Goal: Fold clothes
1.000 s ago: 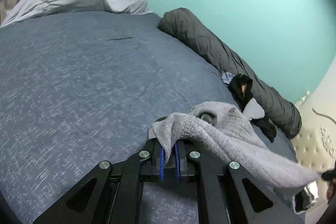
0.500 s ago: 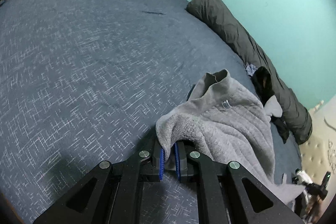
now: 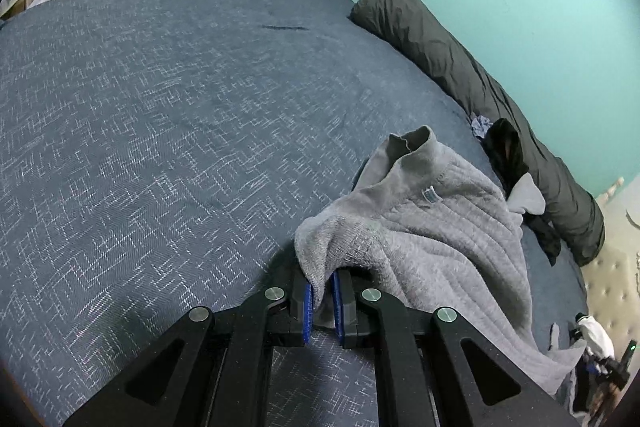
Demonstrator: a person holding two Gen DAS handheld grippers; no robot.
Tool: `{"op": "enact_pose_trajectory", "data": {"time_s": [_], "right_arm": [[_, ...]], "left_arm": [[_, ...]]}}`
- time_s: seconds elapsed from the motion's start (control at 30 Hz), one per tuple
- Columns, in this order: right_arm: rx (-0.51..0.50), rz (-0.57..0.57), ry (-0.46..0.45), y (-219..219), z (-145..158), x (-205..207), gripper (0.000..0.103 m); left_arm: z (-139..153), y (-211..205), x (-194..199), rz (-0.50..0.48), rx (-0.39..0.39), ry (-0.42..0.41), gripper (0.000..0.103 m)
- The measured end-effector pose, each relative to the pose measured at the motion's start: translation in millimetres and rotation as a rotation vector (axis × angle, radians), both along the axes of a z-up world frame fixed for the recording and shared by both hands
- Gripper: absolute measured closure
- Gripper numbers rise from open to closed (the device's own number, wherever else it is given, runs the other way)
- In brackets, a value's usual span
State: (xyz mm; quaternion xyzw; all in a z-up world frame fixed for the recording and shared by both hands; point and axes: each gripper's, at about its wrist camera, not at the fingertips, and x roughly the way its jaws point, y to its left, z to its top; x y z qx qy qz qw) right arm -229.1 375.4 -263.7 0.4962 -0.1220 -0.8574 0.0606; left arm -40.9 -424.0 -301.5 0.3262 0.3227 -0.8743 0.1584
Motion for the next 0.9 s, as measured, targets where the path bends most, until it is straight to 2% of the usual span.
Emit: {"op": "enact_pose_trajectory", "data": {"time_s": [0.1,0.2,0.3,0.43,0.47,0.5,0.53,0.57,0.63,0.73,0.9], "right_arm": [[0.045,0.024,-0.07,1.9,-28.6,0.6,0.042],[-0.002,-0.002,-0.113,4.9,-55.6,1.0,0.042],[-0.05,-0.037,-0.113,5.1,-72.0,-5.2,0.042],[-0.035,-0.028,-0.113,-6.4,-84.4,-13.6,0.042],[-0.042,-0.02,-0.104,-8.6,-86.2,-15.2,0.049],[-0.048,-0.015,-0.087,-10.5,-86.3,-16.4,0.06],[-0.045,-0.019,-0.074,-13.0,-86.3,-16.5,0.084],[-0.038,-0.022,-0.073,-14.9,-85.6,-17.2,0.09],[-0.015,-0.007,-0.054,-19.3,-76.8,-15.7,0.095],[0.018,0.041,-0.019,-20.8,-48.8,-12.2,0.097],[0.106,0.088,-0.01,-7.0,18.9,-2.8,0.097]], "left_arm": [[-0.5,-0.5,0.0,0.001,0.002,0.001,0.095],[-0.4,-0.6,-0.7,0.0,-0.002,-0.001,0.095],[0.7,0.4,-1.8,-0.003,-0.011,-0.002,0.095],[1.1,0.5,-3.6,-0.003,-0.021,-0.005,0.095],[1.0,0.4,-4.1,-0.002,-0.022,-0.006,0.095],[0.8,0.4,-4.6,-0.001,-0.023,-0.008,0.095],[0.8,0.3,-5.2,0.0,-0.025,-0.008,0.095],[0.8,0.2,-5.5,0.001,-0.025,-0.008,0.095],[0.4,-0.4,-5.8,0.001,-0.022,-0.008,0.095],[-0.3,-1.0,-5.1,0.001,-0.021,-0.011,0.095],[0.8,-1.9,-2.4,0.001,-0.017,-0.003,0.095]]}}
